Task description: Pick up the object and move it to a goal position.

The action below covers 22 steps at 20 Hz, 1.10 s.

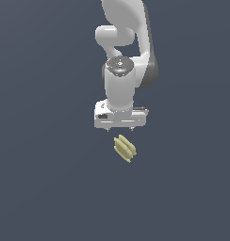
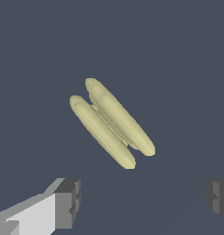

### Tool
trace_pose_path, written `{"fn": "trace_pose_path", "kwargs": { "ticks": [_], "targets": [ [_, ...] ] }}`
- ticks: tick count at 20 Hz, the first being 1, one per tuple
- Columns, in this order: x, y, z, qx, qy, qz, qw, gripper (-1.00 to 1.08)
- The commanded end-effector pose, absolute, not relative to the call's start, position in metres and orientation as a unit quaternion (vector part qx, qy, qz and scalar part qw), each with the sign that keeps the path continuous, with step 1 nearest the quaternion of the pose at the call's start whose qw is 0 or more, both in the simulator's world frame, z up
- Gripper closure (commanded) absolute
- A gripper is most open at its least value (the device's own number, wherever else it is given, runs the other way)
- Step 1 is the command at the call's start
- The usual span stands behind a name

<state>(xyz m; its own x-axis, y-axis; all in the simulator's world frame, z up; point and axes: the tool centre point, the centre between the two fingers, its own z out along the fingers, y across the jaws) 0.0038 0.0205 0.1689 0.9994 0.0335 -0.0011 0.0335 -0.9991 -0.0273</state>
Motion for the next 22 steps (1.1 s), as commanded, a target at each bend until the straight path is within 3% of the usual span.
{"fn": "trace_pose_path", "kwargs": {
  "ticks": [1,22],
  "targets": [
    [0.004,0.021,0.169,-1.0,-0.021,0.001,0.013,-0.92],
    [0.026,0.038,0.154,-0.97,-0.245,0.0,0.004,-0.92]
  ]
}}
